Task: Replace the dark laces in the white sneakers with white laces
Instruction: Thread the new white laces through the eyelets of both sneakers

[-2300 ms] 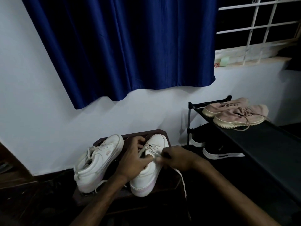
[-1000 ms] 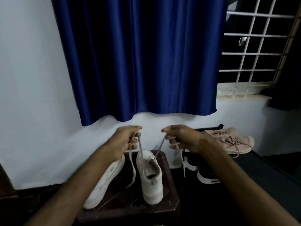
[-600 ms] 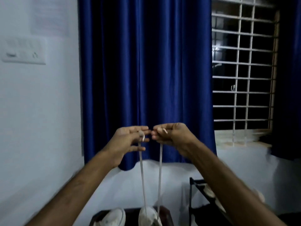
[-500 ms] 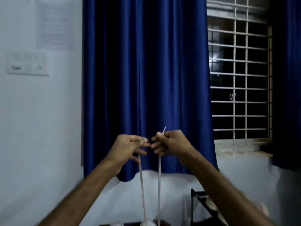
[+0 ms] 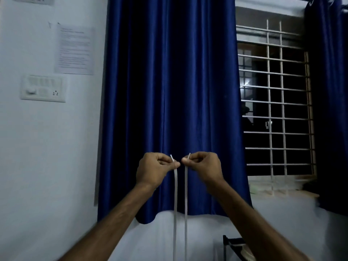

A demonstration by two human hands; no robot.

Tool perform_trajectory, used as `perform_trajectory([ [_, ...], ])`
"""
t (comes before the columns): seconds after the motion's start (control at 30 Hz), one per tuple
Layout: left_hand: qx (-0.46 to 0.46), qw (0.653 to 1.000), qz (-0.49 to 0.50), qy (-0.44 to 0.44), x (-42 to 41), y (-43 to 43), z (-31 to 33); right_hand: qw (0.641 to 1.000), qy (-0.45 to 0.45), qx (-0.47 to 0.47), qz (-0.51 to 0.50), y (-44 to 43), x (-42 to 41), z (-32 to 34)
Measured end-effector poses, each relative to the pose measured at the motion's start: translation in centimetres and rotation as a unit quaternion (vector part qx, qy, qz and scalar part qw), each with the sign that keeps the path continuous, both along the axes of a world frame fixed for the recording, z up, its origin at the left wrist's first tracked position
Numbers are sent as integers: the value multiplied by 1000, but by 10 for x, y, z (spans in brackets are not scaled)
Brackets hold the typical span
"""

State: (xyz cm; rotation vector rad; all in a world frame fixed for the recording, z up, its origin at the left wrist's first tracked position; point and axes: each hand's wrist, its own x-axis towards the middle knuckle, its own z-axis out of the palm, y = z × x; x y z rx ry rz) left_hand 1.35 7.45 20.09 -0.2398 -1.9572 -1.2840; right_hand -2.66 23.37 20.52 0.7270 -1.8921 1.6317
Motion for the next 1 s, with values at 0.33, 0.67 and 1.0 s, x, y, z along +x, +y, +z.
perform_trajectory([
  [0.33,-24,1000,14,3,-8,8,7,997,-25,-13,73,2,-6,6],
  [0.67,30,999,-9,18,-5,15,7,986,-62,-92,121,-2,-6,5],
  [1.0,11,999,-4,47,-9,15,5,977,-65,-142,144,-5,-7,2],
])
